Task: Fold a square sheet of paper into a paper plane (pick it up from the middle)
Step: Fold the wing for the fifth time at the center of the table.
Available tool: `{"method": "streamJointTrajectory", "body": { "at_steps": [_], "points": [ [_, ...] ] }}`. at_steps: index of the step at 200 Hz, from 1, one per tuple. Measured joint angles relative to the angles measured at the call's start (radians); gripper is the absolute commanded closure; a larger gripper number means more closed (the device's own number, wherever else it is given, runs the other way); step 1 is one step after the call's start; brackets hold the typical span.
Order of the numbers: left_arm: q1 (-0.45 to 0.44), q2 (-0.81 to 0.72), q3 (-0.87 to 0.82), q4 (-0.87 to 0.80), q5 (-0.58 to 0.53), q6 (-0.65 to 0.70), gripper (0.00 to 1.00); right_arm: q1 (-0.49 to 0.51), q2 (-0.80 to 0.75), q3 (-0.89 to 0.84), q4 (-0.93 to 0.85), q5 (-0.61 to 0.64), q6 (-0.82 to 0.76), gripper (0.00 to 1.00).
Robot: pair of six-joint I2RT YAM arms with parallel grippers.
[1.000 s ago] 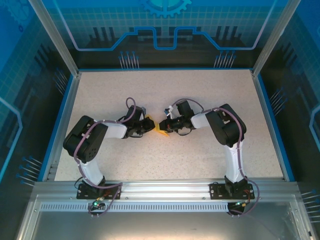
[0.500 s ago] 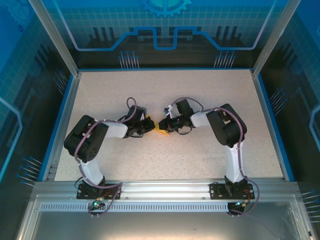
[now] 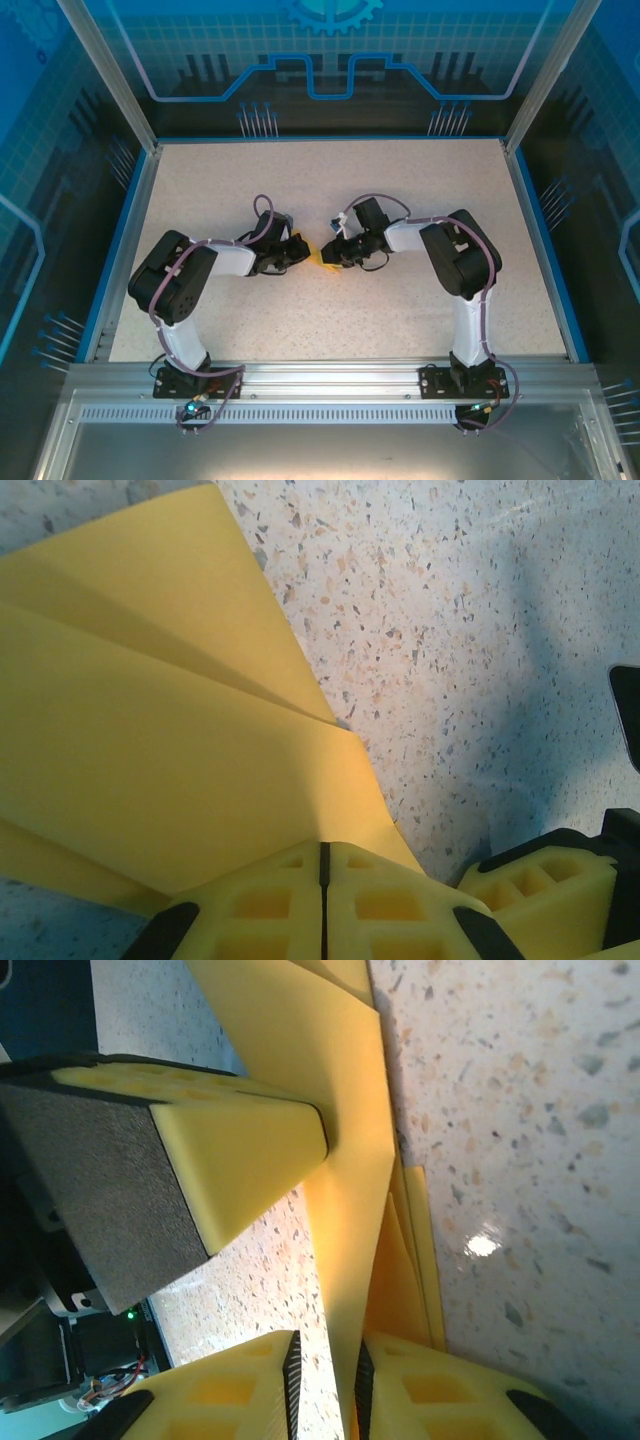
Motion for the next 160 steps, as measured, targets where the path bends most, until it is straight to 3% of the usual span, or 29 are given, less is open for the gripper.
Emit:
{"method": "streamJointTrajectory", "body": {
  "at_steps": [69, 115, 160],
  "points": [
    [0.0, 0.0, 0.0, 0.001, 0.0, 0.0, 0.92, -0.005, -0.005, 0.0, -0.072, 0.034, -0.032, 0.97],
    [-0.001, 0.0, 0.0, 0.001, 0.0, 0.0, 0.92, -0.006, -0.005, 0.001, -0.074, 0.032, -0.039, 0.87],
    [-0.001, 0.0, 0.0, 0.001, 0.0, 0.0, 0.92, -0.012, -0.005, 0.002, -0.084, 0.013, -0.044, 0.85]
  ]
}}
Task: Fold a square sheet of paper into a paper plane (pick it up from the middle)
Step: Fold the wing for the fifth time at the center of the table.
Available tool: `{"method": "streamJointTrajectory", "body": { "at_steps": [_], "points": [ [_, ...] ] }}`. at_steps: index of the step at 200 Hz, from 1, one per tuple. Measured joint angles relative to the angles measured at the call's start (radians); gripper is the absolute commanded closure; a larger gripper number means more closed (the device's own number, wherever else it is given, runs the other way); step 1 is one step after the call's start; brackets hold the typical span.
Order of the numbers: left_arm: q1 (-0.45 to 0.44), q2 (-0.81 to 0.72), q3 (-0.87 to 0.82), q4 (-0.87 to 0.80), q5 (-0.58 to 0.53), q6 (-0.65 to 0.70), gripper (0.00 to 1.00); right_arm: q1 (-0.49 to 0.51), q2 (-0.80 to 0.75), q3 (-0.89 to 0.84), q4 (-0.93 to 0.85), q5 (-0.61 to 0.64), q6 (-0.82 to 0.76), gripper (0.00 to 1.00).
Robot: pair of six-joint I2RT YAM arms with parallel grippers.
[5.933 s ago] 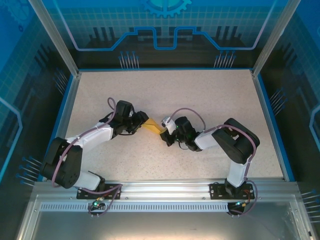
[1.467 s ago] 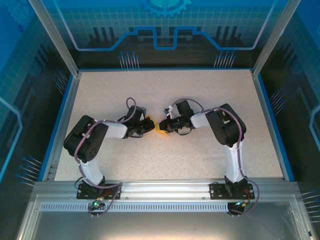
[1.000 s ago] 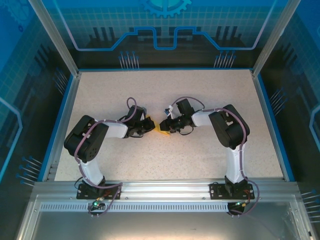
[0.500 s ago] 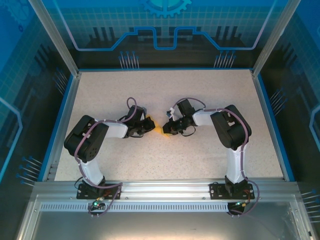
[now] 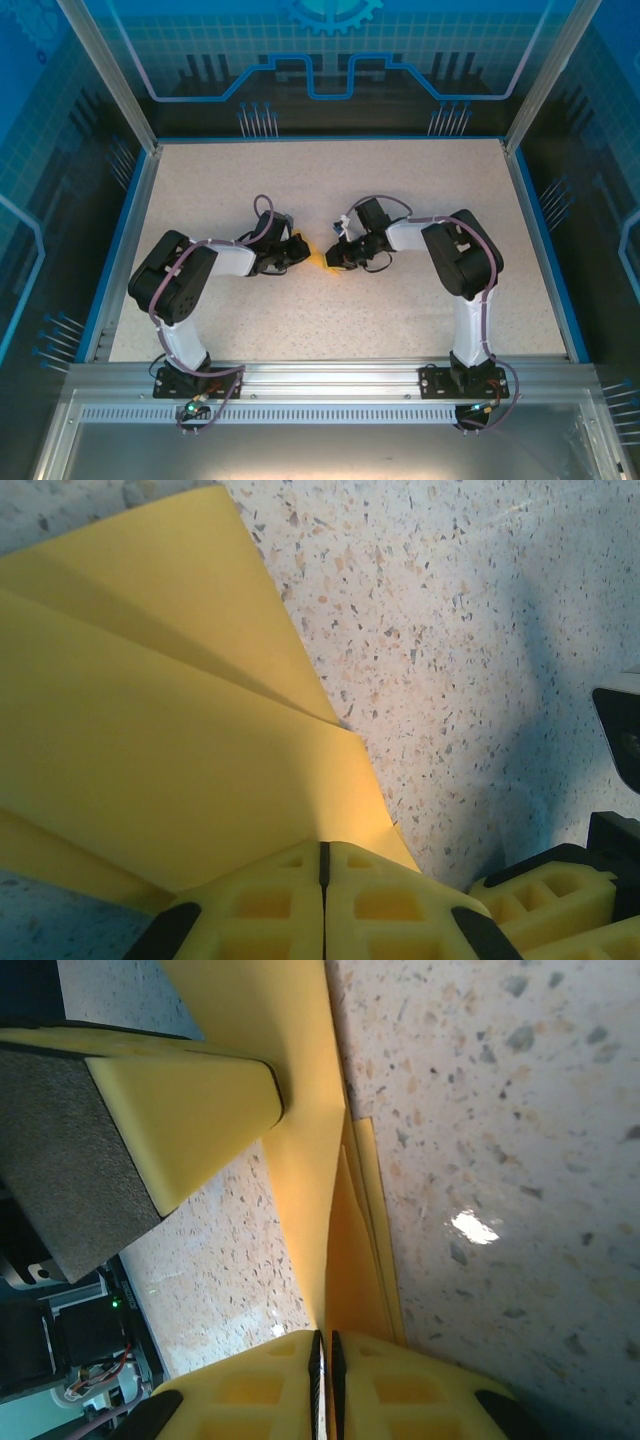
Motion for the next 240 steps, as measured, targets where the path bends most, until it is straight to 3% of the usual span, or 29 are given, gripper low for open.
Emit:
{"method": "streamJointTrajectory", "body": {
  "at_steps": [62, 125, 176, 220, 240],
  "points": [
    [0.0, 0.0, 0.0, 0.0, 0.0, 0.0, 0.92, -0.014, -0.027, -0.005, -0.063, 0.005, -0.049, 0.84],
    [0.0, 0.0, 0.0, 0.0, 0.0, 0.0, 0.92, -0.014, -0.029, -0.005, -0.093, 0.017, -0.106, 0.95],
    [-0.002, 0.0, 0.0, 0.0, 0.0, 0.0, 0.93, -0.031, -0.028, -0.006, -0.094, 0.017, -0.109, 0.98],
    [-0.004, 0.0, 0.0, 0.0, 0.0, -0.004, 0.93, -0.041, -0.016, -0.011, -0.093, 0.016, -0.109, 0.98],
    [-0.004, 0.002, 0.0, 0.001, 0.0, -0.005, 0.93, -0.042, -0.016, -0.011, -0.095, 0.013, -0.109, 0.92]
  ]
}}
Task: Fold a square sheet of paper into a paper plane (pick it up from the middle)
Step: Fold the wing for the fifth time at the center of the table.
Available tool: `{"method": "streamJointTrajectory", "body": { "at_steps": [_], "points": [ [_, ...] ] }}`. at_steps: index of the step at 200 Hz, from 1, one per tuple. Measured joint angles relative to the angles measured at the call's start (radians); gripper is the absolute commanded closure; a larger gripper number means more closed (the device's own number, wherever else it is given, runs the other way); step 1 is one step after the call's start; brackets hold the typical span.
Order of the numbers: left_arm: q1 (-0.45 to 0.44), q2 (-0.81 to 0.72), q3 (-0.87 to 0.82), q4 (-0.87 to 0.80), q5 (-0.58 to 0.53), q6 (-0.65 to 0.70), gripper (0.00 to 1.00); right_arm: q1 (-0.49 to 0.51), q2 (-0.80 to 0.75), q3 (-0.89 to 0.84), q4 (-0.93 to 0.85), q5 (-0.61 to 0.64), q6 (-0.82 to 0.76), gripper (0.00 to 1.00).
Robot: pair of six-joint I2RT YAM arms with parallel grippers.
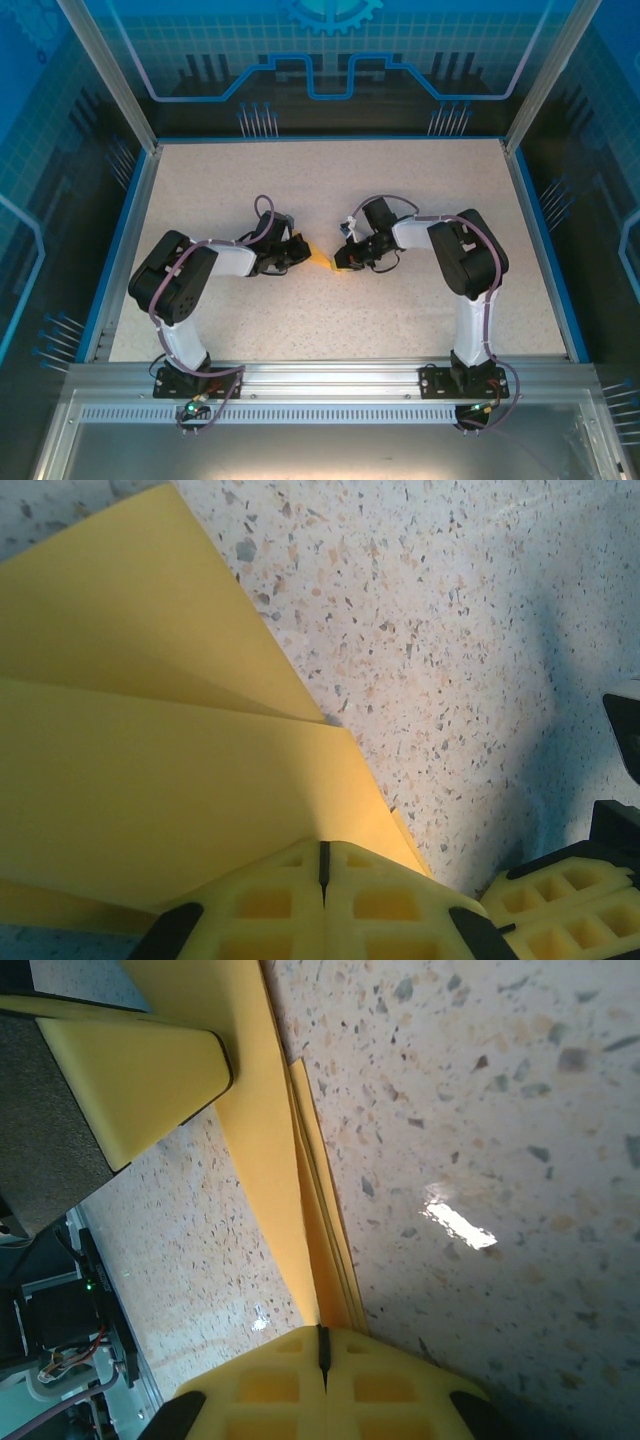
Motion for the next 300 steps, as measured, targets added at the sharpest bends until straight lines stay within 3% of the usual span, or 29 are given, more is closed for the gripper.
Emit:
{"method": "streamJointTrajectory", "body": {
  "at_steps": [37, 69, 97, 136, 190, 300],
  "points": [
    [0.0, 0.005, 0.006, 0.0, 0.0, 0.0, 0.93, 0.0, -0.026, 0.004, -0.032, 0.01, 0.008, 0.77],
    [0.0, 0.007, 0.009, -0.001, 0.0, 0.0, 0.93, 0.013, -0.116, 0.019, -0.1, 0.116, -0.003, 0.74],
    [0.0, 0.014, 0.018, -0.001, 0.0, -0.003, 0.93, 0.077, -0.17, 0.062, -0.128, 0.222, -0.023, 0.75],
    [0.0, 0.014, 0.018, -0.001, 0.0, -0.003, 0.93, 0.138, -0.137, 0.101, -0.149, 0.247, -0.026, 0.79],
    [0.0, 0.014, 0.018, -0.001, 0.0, -0.003, 0.93, 0.124, -0.048, 0.114, -0.157, 0.247, -0.014, 0.83],
    [0.0, 0.014, 0.018, -0.001, -0.001, -0.003, 0.93, 0.077, -0.047, 0.076, -0.149, 0.226, -0.012, 0.84]
  ]
}}
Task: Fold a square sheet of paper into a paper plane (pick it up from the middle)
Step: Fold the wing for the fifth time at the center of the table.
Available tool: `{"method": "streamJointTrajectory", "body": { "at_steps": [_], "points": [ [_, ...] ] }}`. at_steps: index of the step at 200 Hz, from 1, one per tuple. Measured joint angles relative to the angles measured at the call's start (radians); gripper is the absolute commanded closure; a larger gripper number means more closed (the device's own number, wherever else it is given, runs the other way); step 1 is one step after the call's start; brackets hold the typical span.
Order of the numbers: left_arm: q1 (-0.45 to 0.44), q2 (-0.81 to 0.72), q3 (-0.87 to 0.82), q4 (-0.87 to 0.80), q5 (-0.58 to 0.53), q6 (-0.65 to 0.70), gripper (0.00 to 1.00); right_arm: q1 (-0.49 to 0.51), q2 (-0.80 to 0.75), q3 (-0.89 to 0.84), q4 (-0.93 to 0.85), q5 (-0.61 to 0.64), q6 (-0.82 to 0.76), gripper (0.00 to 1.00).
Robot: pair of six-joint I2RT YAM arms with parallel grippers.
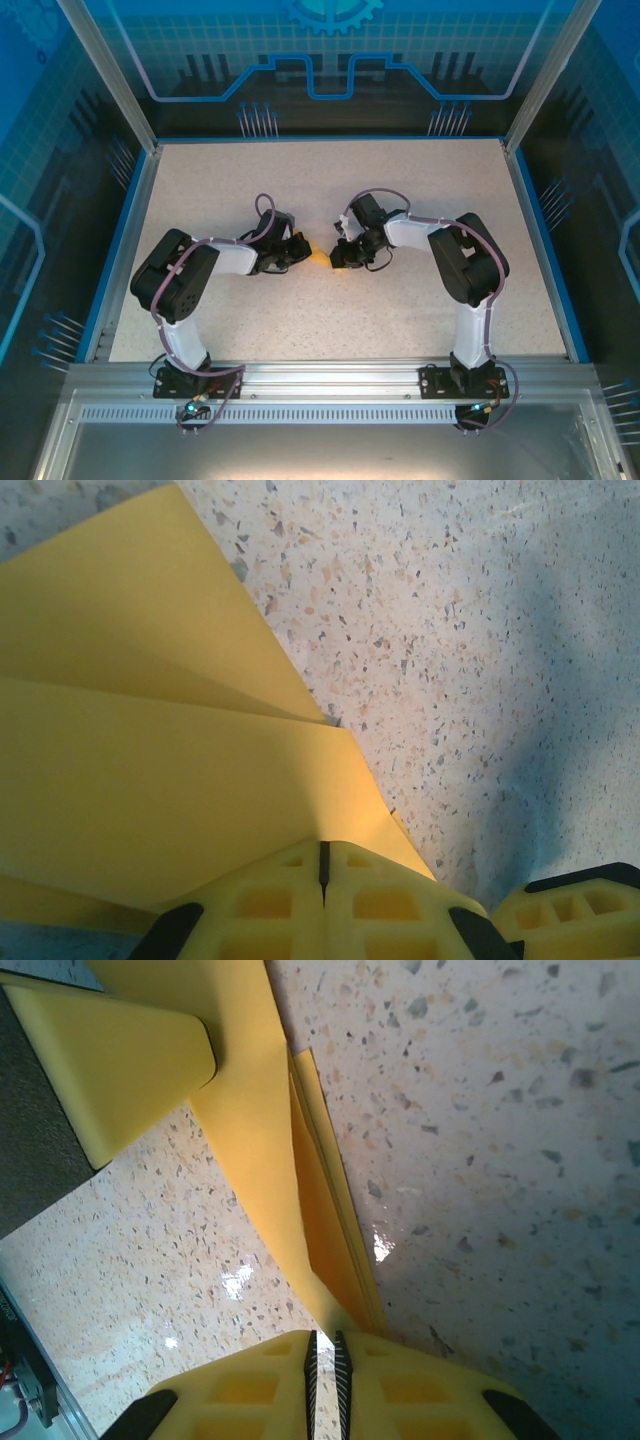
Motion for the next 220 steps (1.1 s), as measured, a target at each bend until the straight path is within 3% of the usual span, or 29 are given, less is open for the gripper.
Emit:
{"method": "streamJointTrajectory", "body": {
  "at_steps": [106, 163, 220],
  "points": [
    [0.0, 0.0, 0.0, 0.0, 0.0, 0.0, 0.94, -0.013, -0.016, -0.049, 0.023, -0.008, -0.011, 0.84],
    [0.0, 0.0, 0.0, 0.0, 0.0, 0.0, 0.94, -0.043, -0.093, -0.082, -0.072, 0.038, -0.019, 0.84],
    [0.0, 0.002, 0.006, -0.007, 0.0, 0.0, 0.94, 0.011, -0.085, 0.052, -0.075, 0.023, -0.007, 0.84]
  ]
}}
